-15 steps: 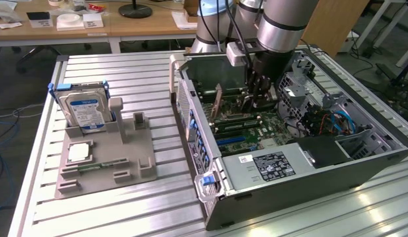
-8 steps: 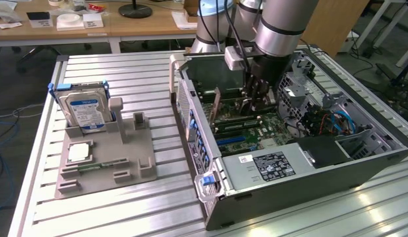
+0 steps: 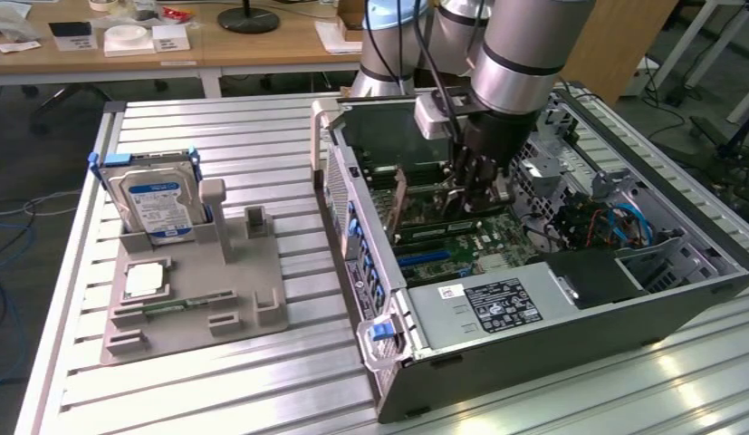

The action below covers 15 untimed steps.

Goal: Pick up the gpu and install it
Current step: 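Insert the gpu into the slot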

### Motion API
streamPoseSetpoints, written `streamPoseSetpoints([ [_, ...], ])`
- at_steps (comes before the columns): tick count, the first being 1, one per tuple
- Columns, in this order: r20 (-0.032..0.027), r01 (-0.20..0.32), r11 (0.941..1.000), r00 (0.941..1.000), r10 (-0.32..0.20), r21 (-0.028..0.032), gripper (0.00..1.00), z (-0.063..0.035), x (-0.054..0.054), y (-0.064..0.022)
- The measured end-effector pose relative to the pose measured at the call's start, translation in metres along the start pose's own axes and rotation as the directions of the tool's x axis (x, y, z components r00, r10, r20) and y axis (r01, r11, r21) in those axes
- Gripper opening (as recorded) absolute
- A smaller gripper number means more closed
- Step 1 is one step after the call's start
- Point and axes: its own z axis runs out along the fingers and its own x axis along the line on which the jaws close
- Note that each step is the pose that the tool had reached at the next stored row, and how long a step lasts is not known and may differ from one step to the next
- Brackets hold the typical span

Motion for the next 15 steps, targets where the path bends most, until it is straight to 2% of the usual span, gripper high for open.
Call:
streamPoseSetpoints([
  [15,0.0,0.0,1.0,1.0,0.0,-0.0001,0.28,0.0087,0.002,0.0021],
])
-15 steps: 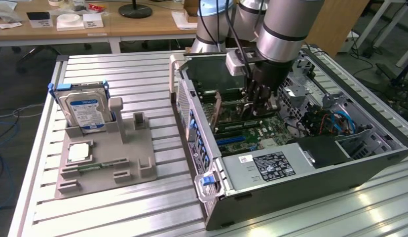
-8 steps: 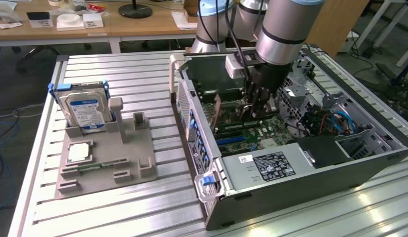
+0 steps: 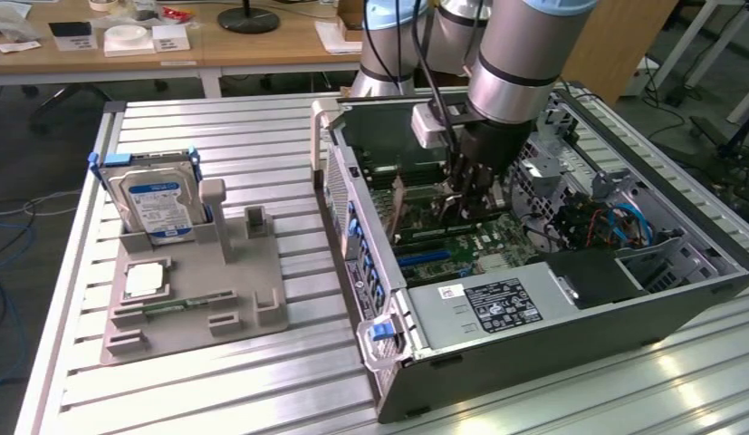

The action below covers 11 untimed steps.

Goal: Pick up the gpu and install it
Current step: 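Insert the gpu into the slot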

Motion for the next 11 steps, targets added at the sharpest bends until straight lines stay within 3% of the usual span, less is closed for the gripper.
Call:
streamPoseSetpoints([
  [11,-0.0001,0.0,1.0,1.0,0.0,0.0,0.28,0.0084,0.004,0.0045],
])
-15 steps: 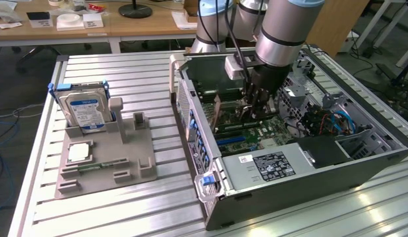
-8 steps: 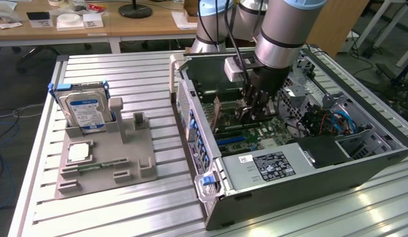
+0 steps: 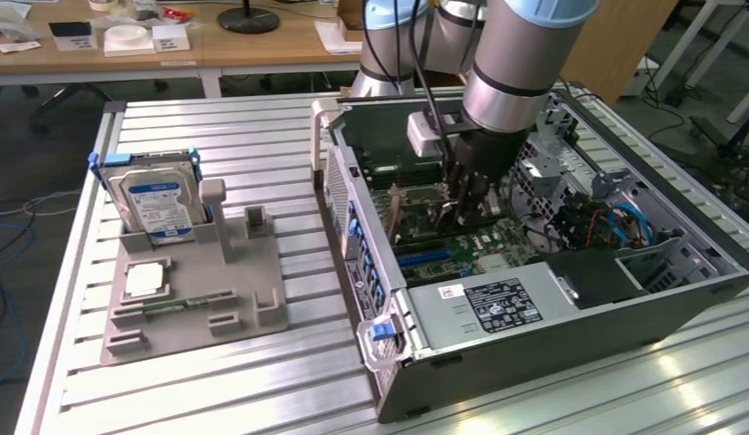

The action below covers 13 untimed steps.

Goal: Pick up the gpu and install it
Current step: 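Insert the gpu into the slot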

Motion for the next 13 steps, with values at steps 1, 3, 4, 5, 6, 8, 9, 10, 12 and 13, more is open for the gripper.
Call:
streamPoseSetpoints([
  [1,0.0,0.0,1.0,1.0,0.0,0.0,0.28,0.0016,0.0,0.0005],
  [3,0.0001,0.0,1.0,1.0,0.0,0.0001,0.28,0.0036,0.0,0.0025],
  [4,0.0001,0.0,1.0,1.0,0.0,0.0,0.28,0.0043,0.0,0.0037],
  [5,0.0001,0.0,1.0,1.0,0.0,0.0001,0.28,0.0051,0.001,0.0043],
  [6,0.0,0.0,1.0,1.0,0.0,0.0,0.28,0.0058,0.001,0.0047],
  [8,-0.0007,0.0,1.0,1.0,0.0,0.0,0.28,0.0071,0.001,0.0053],
  [9,-0.0018,0.0,1.0,1.0,0.0,0.0,0.28,0.0079,0.001,0.0056],
  [10,-0.0029,0.0,1.0,1.0,0.0,0.0,0.28,0.0088,0.001,0.006],
  [12,-0.0041,0.0,1.0,1.0,0.0,-0.0001,0.28,0.0109,0.002,0.0067],
  [13,-0.004,0.0,1.0,1.0,0.0,0.0,0.28,0.0119,0.002,0.0068],
])
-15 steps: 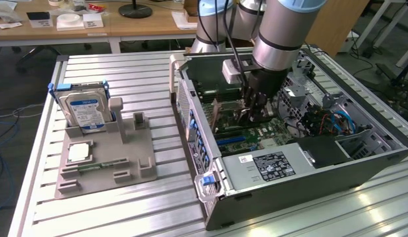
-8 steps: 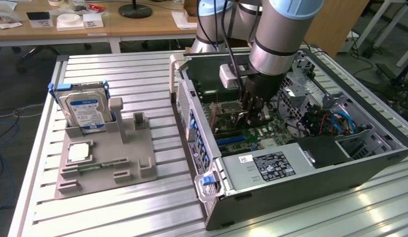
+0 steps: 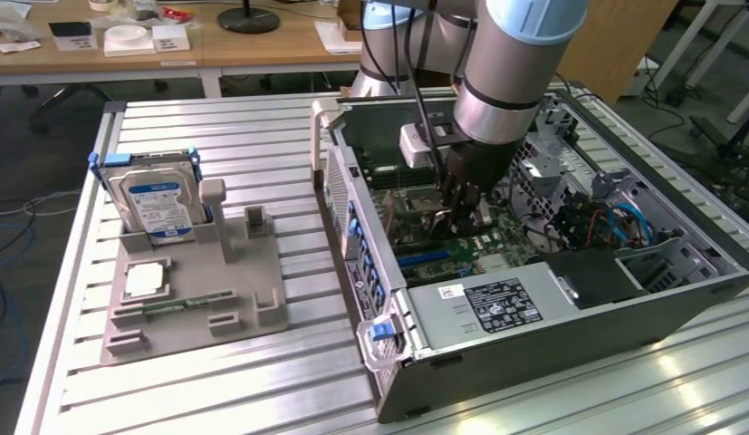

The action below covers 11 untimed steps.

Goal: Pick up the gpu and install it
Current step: 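Insert the gpu into the slot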

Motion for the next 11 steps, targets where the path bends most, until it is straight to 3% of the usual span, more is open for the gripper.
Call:
streamPoseSetpoints([
  [11,0.0002,0.0,1.0,1.0,0.0,-0.0001,0.28,0.0014,0.0001,0.0003],
])
